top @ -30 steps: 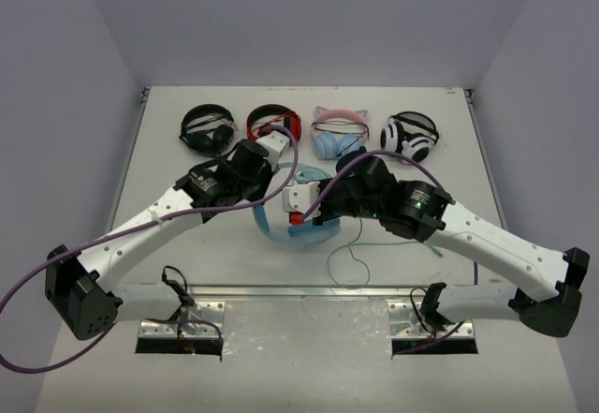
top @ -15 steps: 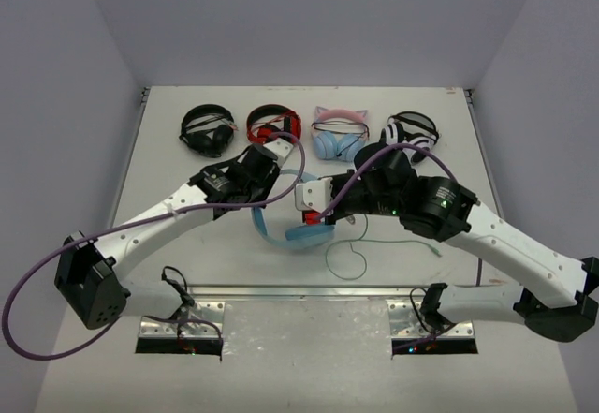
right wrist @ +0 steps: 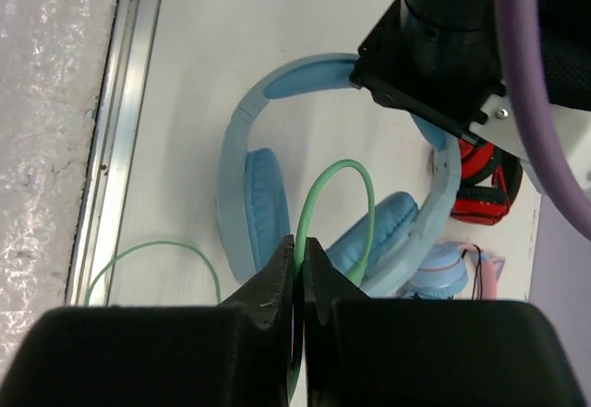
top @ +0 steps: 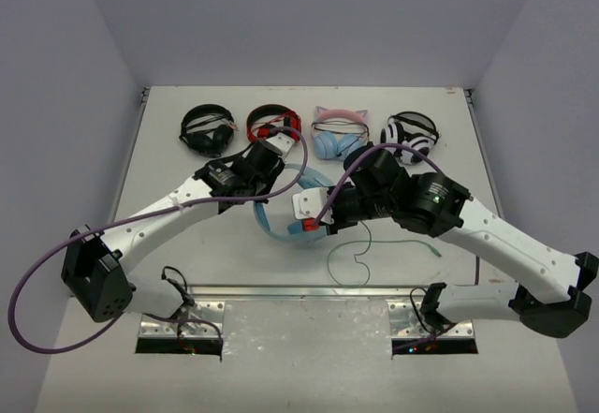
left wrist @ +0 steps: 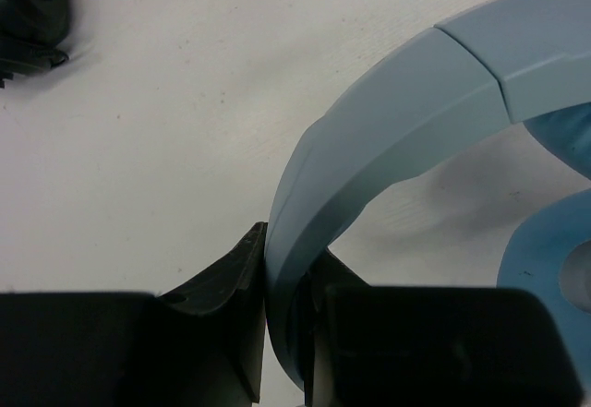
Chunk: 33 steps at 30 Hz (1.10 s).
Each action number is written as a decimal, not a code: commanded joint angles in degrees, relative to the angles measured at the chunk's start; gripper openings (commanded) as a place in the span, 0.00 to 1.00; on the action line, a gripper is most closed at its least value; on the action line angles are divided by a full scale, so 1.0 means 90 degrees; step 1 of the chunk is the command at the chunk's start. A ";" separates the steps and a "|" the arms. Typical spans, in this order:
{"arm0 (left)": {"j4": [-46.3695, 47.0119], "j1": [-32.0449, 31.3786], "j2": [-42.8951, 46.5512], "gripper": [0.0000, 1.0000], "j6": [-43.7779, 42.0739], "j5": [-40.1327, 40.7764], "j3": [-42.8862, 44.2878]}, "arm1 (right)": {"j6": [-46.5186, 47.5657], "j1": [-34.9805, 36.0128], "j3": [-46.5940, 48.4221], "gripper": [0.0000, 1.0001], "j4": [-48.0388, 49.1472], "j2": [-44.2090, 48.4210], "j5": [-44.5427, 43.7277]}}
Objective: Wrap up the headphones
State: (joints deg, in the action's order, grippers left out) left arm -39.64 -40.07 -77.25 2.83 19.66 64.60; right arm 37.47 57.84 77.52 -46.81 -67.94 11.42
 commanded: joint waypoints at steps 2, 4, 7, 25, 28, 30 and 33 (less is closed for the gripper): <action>0.0654 -0.0049 0.0351 0.01 -0.0090 -0.0739 0.0284 | 0.0192 -0.0079 0.0468 0.01 0.0289 -0.0262 0.0420; 0.0712 -0.0049 0.0468 0.01 -0.0148 -0.0895 0.0225 | 0.0211 -0.0225 0.0750 0.01 0.0211 -0.0428 0.0557; 0.0752 -0.0059 0.0546 0.01 -0.0178 -0.0905 0.0147 | 0.0241 -0.0352 0.1063 0.01 0.0113 -0.0692 0.0596; 0.1045 -0.0313 0.1396 0.01 -0.0276 -0.1081 -0.0253 | -0.0423 -0.1768 0.1592 0.01 0.0425 -0.1563 0.0772; 0.1123 -0.0323 0.1688 0.01 -0.0275 -0.1217 -0.0361 | -0.0453 -0.2081 0.1359 0.01 0.0620 -0.1436 0.0918; 0.1142 -0.0323 0.1786 0.00 -0.0275 -0.1383 -0.0390 | -0.0462 -0.2256 0.1135 0.01 0.0815 -0.1338 0.0928; 0.1152 -0.0323 0.1933 0.00 -0.0275 -0.1724 -0.0342 | -0.0618 -0.2519 0.0745 0.02 0.1243 -0.1182 0.1055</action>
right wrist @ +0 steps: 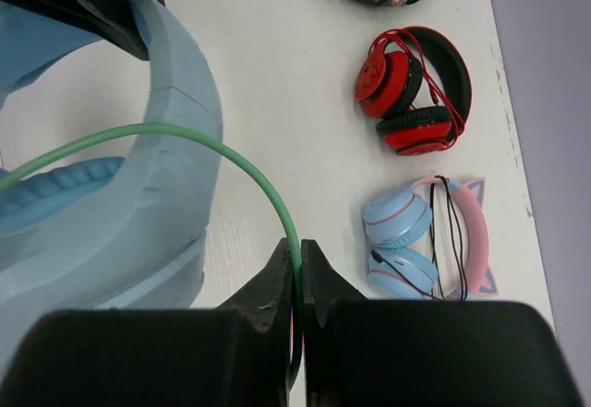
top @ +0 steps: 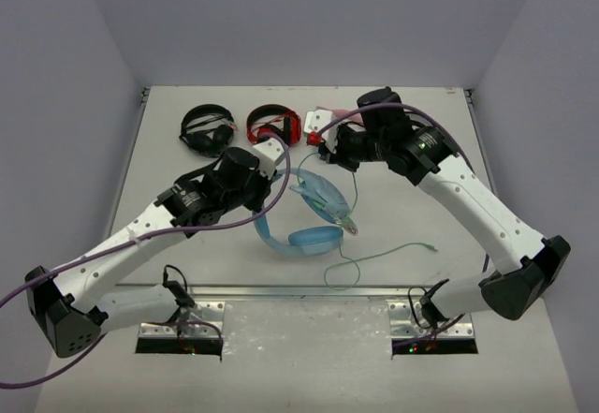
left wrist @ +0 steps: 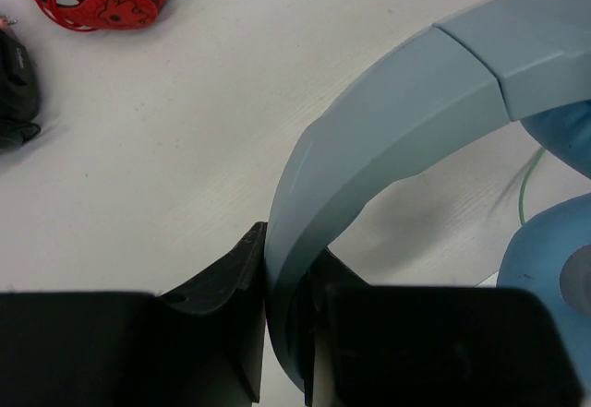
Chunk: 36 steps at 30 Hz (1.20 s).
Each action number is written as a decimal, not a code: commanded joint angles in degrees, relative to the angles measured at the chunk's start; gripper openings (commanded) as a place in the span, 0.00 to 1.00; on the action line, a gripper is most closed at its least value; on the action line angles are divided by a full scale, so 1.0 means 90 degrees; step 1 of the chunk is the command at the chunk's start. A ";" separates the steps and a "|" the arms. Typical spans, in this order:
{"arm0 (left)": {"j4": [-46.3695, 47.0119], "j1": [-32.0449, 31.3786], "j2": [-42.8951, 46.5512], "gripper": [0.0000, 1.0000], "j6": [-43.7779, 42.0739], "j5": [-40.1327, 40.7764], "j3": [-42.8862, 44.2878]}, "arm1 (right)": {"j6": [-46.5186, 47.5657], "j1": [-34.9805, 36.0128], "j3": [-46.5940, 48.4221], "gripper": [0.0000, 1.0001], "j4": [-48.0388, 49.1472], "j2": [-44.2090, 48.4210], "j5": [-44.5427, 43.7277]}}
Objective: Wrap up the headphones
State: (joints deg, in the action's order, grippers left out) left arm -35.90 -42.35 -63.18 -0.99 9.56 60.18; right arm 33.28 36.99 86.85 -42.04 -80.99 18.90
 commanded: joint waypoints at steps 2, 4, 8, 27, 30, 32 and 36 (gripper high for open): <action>0.0737 -0.0070 0.0496 0.01 0.0150 -0.0769 0.0197 | -0.0230 -0.0321 -0.0528 0.01 0.0999 0.0356 0.0361; 0.0737 -0.0070 0.0574 0.00 0.0150 -0.0838 0.0324 | -0.0367 -0.0448 -0.0869 0.02 0.1408 0.0464 0.0497; 0.0562 -0.0070 0.0779 0.00 0.0315 -0.0293 0.0773 | -0.0504 -0.0585 -0.1387 0.02 0.2024 0.0639 0.0401; 0.0259 -0.0060 0.0683 0.00 0.1106 0.0276 0.2091 | -0.1899 -0.1435 -0.2628 0.03 0.4152 0.1088 0.1357; 0.0064 -0.0060 0.0536 0.00 0.1301 0.0149 0.2345 | -0.2300 -0.1435 -0.2862 0.03 0.4903 0.1332 0.1309; -0.0132 -0.0060 0.0428 0.01 0.1477 0.0129 0.2570 | -0.2544 -0.1435 -0.2940 0.08 0.5275 0.1401 0.1338; -0.0298 -0.0060 0.0360 0.00 0.1877 0.0061 0.2931 | -0.3071 -0.1444 -0.3155 0.13 0.6036 0.1440 0.1668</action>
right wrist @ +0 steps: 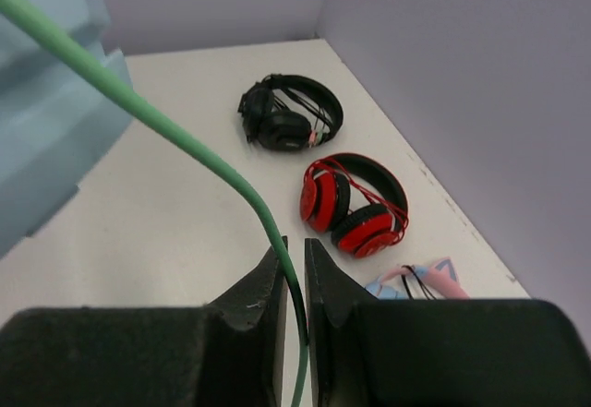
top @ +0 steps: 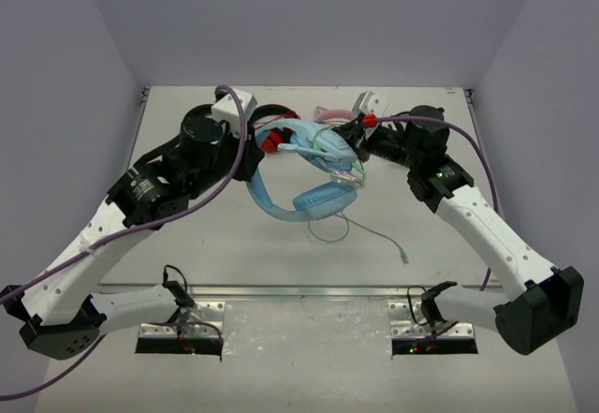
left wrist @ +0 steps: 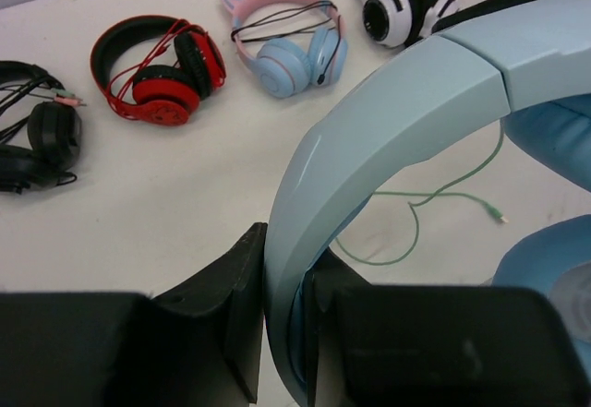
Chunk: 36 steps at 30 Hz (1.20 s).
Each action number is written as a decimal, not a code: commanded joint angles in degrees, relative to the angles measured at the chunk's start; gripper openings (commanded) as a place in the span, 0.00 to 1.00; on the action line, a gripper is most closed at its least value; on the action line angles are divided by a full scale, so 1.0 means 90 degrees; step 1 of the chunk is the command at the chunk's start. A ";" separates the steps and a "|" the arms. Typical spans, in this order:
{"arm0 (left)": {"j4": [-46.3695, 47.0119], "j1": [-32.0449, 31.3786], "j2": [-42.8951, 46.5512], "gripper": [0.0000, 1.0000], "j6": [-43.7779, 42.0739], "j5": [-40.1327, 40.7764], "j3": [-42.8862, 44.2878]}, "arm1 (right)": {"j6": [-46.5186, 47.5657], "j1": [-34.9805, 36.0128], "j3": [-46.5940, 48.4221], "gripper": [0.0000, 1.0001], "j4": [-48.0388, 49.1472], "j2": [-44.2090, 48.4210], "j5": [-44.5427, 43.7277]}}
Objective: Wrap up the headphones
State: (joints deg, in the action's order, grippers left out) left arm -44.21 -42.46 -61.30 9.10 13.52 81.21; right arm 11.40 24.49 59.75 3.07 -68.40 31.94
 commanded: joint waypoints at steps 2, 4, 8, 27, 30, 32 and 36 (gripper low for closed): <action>0.0586 -0.0048 0.0160 0.00 0.0853 -0.0447 0.0722 | -0.0875 -0.0055 -0.0309 0.13 0.1308 0.0032 0.0444; 0.0518 -0.0048 0.0161 0.00 0.0902 -0.0477 0.0917 | -0.1293 -0.0055 -0.0591 0.17 0.1910 0.0071 0.0716; 0.0235 -0.0058 0.0141 0.00 0.0990 -0.0156 0.1298 | -0.2193 -0.0055 -0.1022 0.28 0.3143 0.0013 0.1205; 0.0088 0.0361 -0.1108 0.00 0.2572 0.2374 0.3310 | -0.5534 0.0384 -0.1941 0.06 0.7695 -0.2741 0.1666; -0.0010 0.1239 -0.1450 0.00 0.2612 0.2036 0.3651 | -0.5554 0.0569 -0.2320 0.03 0.7862 -0.2781 0.1588; -0.0107 0.1523 -0.1811 0.00 0.2544 0.2110 0.3925 | -0.5427 0.0745 -0.2584 0.01 0.7862 -0.2664 0.1403; 0.0038 0.2236 -0.2222 0.00 0.2504 0.1849 0.3917 | -0.4668 0.1436 -0.3336 0.01 0.7202 -0.1866 0.0807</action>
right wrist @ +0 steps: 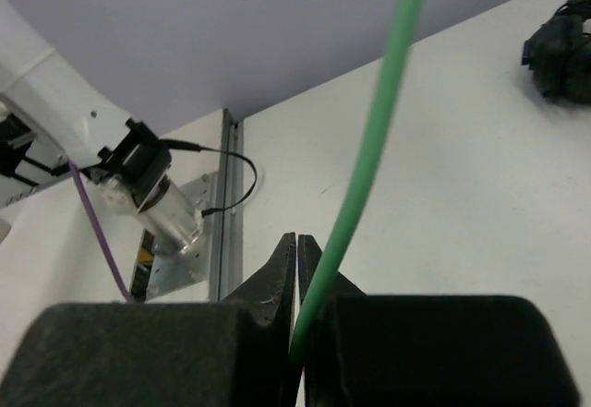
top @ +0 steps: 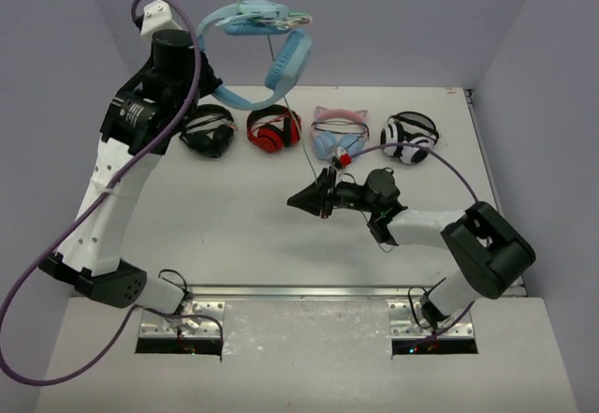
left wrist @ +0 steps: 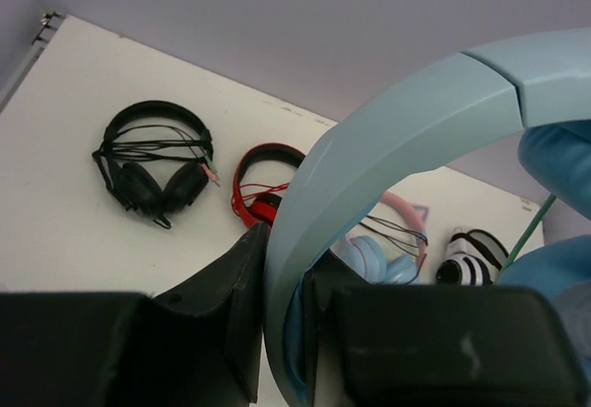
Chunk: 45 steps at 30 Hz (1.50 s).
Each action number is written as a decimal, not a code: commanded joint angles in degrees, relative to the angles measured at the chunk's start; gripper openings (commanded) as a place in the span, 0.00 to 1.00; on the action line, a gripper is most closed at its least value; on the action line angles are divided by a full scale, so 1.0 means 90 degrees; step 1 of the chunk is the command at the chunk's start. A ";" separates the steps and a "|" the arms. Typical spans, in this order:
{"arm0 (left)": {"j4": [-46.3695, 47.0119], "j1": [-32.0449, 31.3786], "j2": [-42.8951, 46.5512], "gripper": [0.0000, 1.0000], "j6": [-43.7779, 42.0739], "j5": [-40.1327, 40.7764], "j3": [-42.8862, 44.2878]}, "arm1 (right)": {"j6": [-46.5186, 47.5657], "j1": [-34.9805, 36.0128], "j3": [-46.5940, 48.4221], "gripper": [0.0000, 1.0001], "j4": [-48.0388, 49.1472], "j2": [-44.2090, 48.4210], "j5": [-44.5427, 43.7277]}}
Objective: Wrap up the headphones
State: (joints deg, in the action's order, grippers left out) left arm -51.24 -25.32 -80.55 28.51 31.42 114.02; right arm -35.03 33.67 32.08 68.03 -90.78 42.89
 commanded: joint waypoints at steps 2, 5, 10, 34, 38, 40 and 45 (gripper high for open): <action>0.0986 0.0615 -0.0219 0.00 0.0426 -0.0278 0.0106 | 0.0969 0.0817 -0.0263 0.01 -0.0893 0.0886 -0.0722; 0.1299 0.0645 -0.0249 0.00 0.0445 0.0072 -0.0304 | 0.1749 0.1296 0.0106 0.01 -0.2472 0.1394 -0.1190; 0.1641 0.0714 -0.0317 0.00 0.0338 0.0951 -0.0988 | 0.3088 0.2067 0.1073 0.01 -0.5344 0.2194 -0.1874; 0.2334 -0.0224 0.0951 0.00 -0.1839 -0.0647 -0.5293 | 0.7592 0.2353 0.6887 0.01 -1.2551 0.0340 -0.3778; 0.2315 -0.0272 0.1157 0.00 -0.2113 -0.0971 -0.5694 | 0.7690 0.2362 0.6418 0.01 -1.1877 0.0662 -0.4451; 0.2353 -0.0331 0.1216 0.00 -0.2279 -0.1107 -0.5890 | 0.7807 0.2362 0.6048 0.03 -1.1313 0.0954 -0.4725; 0.2481 -0.0624 0.1323 0.00 -0.2406 -0.1606 -0.6204 | 0.8130 0.2353 0.5411 0.08 -1.0177 0.1434 -0.5254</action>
State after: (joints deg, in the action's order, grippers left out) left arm -35.53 -28.97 -71.09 7.53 22.04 57.95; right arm 34.59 54.57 81.67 -34.28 -81.03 1.17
